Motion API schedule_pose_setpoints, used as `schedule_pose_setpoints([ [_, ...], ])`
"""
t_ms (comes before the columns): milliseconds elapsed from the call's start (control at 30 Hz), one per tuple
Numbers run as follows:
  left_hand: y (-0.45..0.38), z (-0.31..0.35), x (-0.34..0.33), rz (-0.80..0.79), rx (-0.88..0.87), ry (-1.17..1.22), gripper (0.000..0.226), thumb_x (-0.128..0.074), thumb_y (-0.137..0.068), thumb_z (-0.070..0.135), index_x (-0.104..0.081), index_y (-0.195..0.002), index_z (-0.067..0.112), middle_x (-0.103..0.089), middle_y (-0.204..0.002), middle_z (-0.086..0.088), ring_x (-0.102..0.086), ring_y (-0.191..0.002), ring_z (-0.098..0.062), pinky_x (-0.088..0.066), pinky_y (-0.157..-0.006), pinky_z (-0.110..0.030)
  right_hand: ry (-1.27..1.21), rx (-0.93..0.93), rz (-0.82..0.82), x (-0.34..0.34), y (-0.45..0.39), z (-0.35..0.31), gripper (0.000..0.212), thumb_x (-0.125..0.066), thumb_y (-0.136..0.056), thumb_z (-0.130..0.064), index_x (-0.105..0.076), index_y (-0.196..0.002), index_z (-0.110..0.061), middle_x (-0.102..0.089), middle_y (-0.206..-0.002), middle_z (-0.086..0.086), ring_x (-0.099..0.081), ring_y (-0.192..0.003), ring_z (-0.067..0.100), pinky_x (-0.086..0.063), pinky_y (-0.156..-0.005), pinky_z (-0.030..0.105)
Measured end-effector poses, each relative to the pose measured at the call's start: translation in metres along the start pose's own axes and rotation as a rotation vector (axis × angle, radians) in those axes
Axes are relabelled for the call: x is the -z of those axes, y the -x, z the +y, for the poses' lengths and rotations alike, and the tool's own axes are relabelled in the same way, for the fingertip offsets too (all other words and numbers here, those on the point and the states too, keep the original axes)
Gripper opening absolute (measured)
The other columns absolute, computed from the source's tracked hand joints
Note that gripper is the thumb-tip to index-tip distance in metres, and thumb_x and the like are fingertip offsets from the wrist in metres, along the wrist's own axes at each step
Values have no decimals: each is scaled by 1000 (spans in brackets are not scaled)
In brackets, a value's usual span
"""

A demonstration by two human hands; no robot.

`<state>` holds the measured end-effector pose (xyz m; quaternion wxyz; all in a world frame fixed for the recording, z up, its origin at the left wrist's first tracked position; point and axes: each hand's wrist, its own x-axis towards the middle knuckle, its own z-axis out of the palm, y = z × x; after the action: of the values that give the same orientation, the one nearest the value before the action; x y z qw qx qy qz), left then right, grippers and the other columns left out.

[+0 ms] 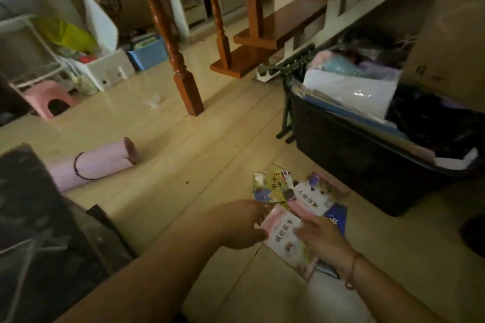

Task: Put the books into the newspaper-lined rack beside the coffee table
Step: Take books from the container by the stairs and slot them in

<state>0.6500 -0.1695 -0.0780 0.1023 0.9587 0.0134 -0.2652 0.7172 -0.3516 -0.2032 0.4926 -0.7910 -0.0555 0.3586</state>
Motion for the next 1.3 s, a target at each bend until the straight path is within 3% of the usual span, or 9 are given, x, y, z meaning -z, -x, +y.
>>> schedule_pose_setpoints([
  [333,-173,-42,-131,-353,-19,-78,60,-48,-101,39,-29,-153,13,-22,-160,-12,-27,-144,-28,-27,-115,-37,606,124,96,-10,-173,76,51,-61,-90,-28,-48,-137,-14,-47,-139,8,-45,-126,27,-38,-106,33],
  [600,-213,-42,-249,-238,-85,-100,79,-41,-97,56,2,-157,27,16,-164,-3,10,-151,-24,0,-119,-52,1058,276,71,-11,-294,100,61,-50,-97,-26,-24,-151,-18,-16,-161,2,-13,-147,27,-38,-106,49],
  [700,-208,-51,-266,-163,-81,-115,75,-35,-97,60,5,-155,34,18,-163,2,12,-151,-20,3,-120,-55,1169,277,46,-19,-303,100,50,-45,-97,-27,-34,-146,-21,-30,-154,4,-27,-139,30,-39,-98,49],
  [833,-194,-63,-274,-38,-39,-72,67,-32,-99,58,-3,-155,38,10,-165,4,5,-152,-18,3,-117,-56,1274,323,274,-28,-291,94,24,-55,-90,-20,-63,-112,-20,-61,-108,8,-57,-104,30,-41,-83,38],
  [967,-176,-89,-274,0,-26,-126,61,-33,-99,55,-13,-155,37,0,-166,4,-6,-151,-18,-10,-119,-52,1482,409,236,-26,-279,90,19,-50,-93,-13,-62,-107,-18,-66,-95,3,-65,-89,28,-34,-66,32],
  [1033,-177,-100,-268,28,15,111,54,-43,-97,52,-38,-148,35,-24,-162,3,-26,-146,-17,-26,-116,-41,1416,465,272,-20,-272,88,19,-52,-94,-14,-61,-109,-19,-68,-89,5,-67,-80,30,-36,-62,29],
  [1133,-186,-104,-243,310,391,1161,51,-52,-89,54,-66,-118,14,-70,-118,-10,-68,-105,-21,-51,-92,-39,1068,771,409,-13,-260,102,27,-64,-83,-8,-70,-108,-16,-73,-84,9,-65,-57,33,-47,-48,32],
  [1233,-191,-122,-223,284,572,2130,80,-34,-92,70,-53,-124,-1,-67,-119,-23,-66,-109,-35,-51,-95,-47,855,1142,438,-10,-229,136,31,-55,-88,-10,-69,-115,-12,-72,-110,8,-68,-83,28,-51,-59,36],
  [1300,-189,-136,-211,202,477,2319,91,-35,-86,75,-56,-129,-2,-63,-126,-26,-59,-119,-41,-45,-103,-55,752,1268,345,-10,-204,156,35,-58,-90,-5,-62,-125,-10,-64,-127,9,-68,-99,25,-54,-81,35],
])
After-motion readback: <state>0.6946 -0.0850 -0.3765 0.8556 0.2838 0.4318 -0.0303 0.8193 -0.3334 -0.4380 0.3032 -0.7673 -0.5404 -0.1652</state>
